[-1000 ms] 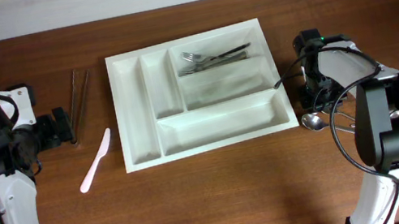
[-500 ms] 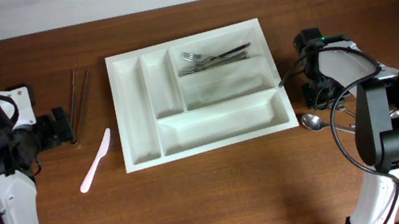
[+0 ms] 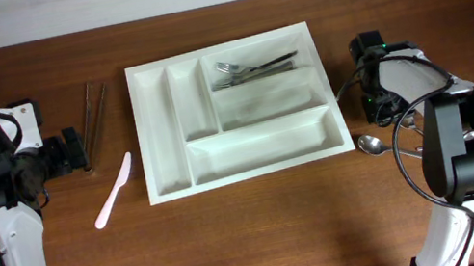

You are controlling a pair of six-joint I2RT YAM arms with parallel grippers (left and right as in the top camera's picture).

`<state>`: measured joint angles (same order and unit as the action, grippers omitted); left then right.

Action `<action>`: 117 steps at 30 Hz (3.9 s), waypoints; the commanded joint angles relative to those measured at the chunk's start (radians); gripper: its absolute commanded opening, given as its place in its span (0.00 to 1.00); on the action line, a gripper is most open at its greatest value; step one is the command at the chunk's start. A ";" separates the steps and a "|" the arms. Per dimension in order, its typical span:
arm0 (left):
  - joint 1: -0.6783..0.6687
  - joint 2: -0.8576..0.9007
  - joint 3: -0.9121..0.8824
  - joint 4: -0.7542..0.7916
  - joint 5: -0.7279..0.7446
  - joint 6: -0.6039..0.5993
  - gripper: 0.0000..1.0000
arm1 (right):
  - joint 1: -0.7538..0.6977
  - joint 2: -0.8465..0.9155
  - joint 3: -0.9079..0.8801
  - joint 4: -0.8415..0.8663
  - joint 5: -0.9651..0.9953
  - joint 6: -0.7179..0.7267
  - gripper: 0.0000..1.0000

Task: Pack container

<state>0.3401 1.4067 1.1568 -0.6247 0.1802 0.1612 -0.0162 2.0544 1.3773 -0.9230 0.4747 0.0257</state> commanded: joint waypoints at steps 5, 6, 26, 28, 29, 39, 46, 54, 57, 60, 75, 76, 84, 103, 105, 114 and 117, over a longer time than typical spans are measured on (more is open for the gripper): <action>0.003 0.003 0.020 0.003 0.014 0.013 0.99 | -0.066 0.015 -0.005 -0.010 0.032 0.009 0.27; 0.003 0.003 0.020 0.003 0.014 0.013 0.99 | -0.072 0.015 -0.005 -0.011 0.031 0.009 0.27; 0.003 0.003 0.020 0.003 0.014 0.013 0.99 | -0.082 0.034 -0.005 -0.109 0.027 0.088 0.27; 0.003 0.003 0.020 0.003 0.014 0.013 0.99 | -0.083 0.035 -0.005 -0.105 0.028 0.088 0.28; 0.003 0.003 0.020 0.003 0.014 0.013 0.99 | -0.084 0.036 -0.005 -0.101 0.028 0.088 0.28; 0.003 0.003 0.020 0.003 0.014 0.013 0.99 | -0.084 0.048 -0.005 -0.063 0.039 0.088 0.28; 0.003 0.003 0.020 0.003 0.014 0.013 0.99 | -0.084 0.089 -0.005 -0.043 0.103 0.088 0.24; 0.003 0.003 0.020 0.003 0.014 0.013 0.99 | -0.083 0.097 -0.005 0.006 0.125 0.088 0.22; 0.003 0.003 0.020 0.003 0.014 0.013 0.99 | -0.084 0.097 -0.005 0.016 0.150 0.088 0.21; 0.003 0.003 0.020 0.003 0.014 0.013 0.99 | -0.084 0.097 -0.005 0.032 0.179 0.084 0.21; 0.003 0.003 0.020 0.003 0.014 0.013 0.99 | -0.083 0.097 -0.005 0.071 0.193 0.084 0.09; 0.003 0.003 0.020 0.003 0.014 0.013 0.99 | -0.083 0.097 -0.005 0.068 0.193 0.085 0.06; 0.003 0.003 0.020 0.003 0.014 0.013 0.99 | -0.083 0.097 -0.005 0.066 0.203 0.084 0.04; 0.003 0.003 0.020 0.003 0.014 0.013 0.99 | 0.035 0.066 0.364 -0.187 0.282 0.084 0.04; 0.003 0.003 0.020 0.003 0.014 0.013 0.99 | 0.061 0.060 0.427 -0.203 0.282 0.061 0.04; 0.003 0.003 0.020 0.003 0.014 0.013 0.99 | 0.338 0.031 0.614 -0.174 0.247 -0.127 0.04; 0.003 0.003 0.020 0.003 0.014 0.013 0.99 | 0.439 0.034 0.613 -0.132 0.204 -0.182 0.04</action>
<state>0.3401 1.4067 1.1568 -0.6247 0.1806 0.1612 0.3389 2.1254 1.9732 -1.0687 0.7166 -0.0776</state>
